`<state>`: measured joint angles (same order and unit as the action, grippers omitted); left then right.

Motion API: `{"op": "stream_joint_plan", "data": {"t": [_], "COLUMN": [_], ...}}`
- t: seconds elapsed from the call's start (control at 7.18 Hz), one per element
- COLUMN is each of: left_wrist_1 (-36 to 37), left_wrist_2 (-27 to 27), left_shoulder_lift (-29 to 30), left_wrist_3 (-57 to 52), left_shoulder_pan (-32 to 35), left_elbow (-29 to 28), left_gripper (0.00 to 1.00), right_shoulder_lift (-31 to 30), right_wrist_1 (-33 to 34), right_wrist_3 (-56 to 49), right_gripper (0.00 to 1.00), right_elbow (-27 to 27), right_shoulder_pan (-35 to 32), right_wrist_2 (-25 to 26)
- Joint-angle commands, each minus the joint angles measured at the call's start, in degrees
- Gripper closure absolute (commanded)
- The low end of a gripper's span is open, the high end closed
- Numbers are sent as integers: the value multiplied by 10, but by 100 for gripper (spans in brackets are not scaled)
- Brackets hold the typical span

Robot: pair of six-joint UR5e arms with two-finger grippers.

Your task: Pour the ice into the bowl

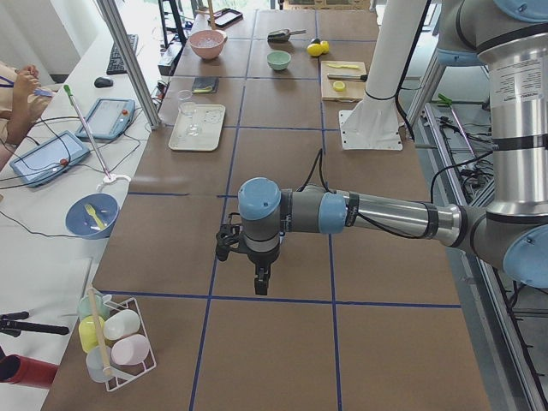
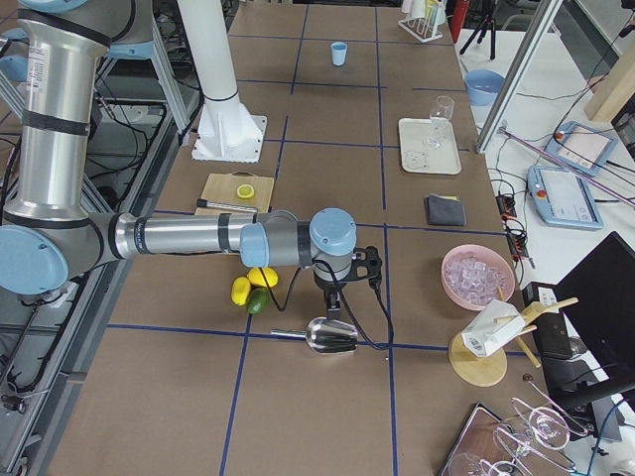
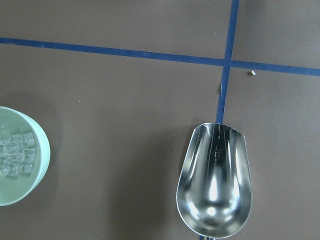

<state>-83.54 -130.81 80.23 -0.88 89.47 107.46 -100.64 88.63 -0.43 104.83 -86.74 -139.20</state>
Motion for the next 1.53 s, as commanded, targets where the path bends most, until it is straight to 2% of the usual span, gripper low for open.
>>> {"op": "stream_joint_plan", "data": {"t": [0.0,0.14,0.28,0.7,1.11,1.39], "left_wrist_1": [0,-1,-1,-1,0,-1], "left_wrist_2": [8,6,4,2,-1,-57], "left_shoulder_lift": [-1,-1,-1,-1,-1,-13], "left_wrist_3": [2,2,3,3,-15,-49], "left_shoulder_pan": [0,-1,-1,-1,-1,-1], "left_elbow": [-1,-1,0,1,2,-2], "left_gripper": [0,0,0,0,0,0], "right_shoulder_lift": [1,4,4,4,3,3], "right_wrist_1": [1,0,-1,-1,-4,-3], "right_wrist_3": [-4,-11,-13,-16,-12,-7], "right_gripper": [0,0,0,0,0,0], "right_elbow": [0,1,3,5,4,2], "right_shoulder_pan": [1,10,17,22,22,22], "right_wrist_2": [4,16,52,70,62,57]}}
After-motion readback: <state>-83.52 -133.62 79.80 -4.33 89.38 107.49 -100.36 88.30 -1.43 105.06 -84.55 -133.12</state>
